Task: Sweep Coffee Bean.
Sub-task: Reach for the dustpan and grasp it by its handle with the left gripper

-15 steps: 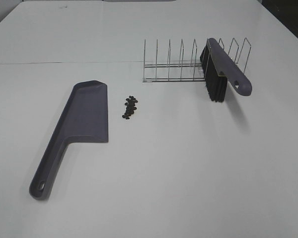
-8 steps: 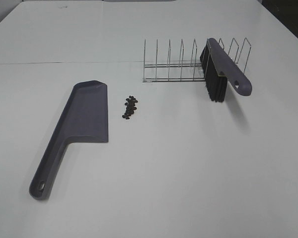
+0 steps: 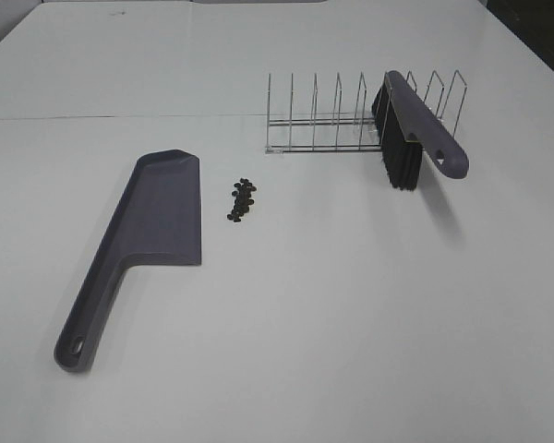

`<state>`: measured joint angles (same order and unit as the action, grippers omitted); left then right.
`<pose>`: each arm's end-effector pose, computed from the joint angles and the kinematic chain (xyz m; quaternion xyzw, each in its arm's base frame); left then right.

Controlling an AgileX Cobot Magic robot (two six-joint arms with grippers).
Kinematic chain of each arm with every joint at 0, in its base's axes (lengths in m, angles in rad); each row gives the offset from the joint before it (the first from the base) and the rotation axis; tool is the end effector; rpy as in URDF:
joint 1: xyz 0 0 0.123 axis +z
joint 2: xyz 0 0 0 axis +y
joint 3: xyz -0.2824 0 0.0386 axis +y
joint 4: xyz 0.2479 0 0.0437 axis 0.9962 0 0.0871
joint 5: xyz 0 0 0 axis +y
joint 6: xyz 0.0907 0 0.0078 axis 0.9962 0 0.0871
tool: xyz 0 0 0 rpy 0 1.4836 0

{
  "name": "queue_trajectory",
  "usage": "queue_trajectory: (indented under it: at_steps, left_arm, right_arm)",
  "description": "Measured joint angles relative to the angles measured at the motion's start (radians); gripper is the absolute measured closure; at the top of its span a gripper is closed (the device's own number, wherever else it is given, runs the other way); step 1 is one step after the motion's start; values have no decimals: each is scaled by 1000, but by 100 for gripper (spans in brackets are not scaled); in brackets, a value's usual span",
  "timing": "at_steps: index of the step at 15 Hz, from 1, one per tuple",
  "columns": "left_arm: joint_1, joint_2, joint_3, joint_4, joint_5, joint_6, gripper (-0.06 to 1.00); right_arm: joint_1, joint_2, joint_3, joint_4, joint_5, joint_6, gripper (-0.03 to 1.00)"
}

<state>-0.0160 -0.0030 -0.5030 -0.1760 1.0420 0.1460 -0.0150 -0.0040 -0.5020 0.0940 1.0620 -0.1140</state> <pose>-0.0058 -0.0137 0.2805 0.0711 0.8405 -0.0532 0.5346 -0.0058 0.0076 0.2779 -0.0441 0.8499 0.0131 0.5249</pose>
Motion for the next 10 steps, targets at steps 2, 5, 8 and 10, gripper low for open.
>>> queue_trajectory:
  at_steps: [2, 5, 8, 10]
  left_arm:
    - [0, 4, -12, 0, -21, 0, 23]
    - [0, 107, -24, -18, -180, 0, 23]
    - [0, 397, -31, -109, -397, 1, 23]
    - [0, 608, -71, -156, -463, 32, 23]
  right_arm:
    - [0, 0, 0, 0, 0, 0, 23]
    - [0, 0, 0, 0, 0, 0, 23]
    - [0, 0, 0, 0, 0, 0, 23]
    - [0, 0, 0, 0, 0, 0, 23]
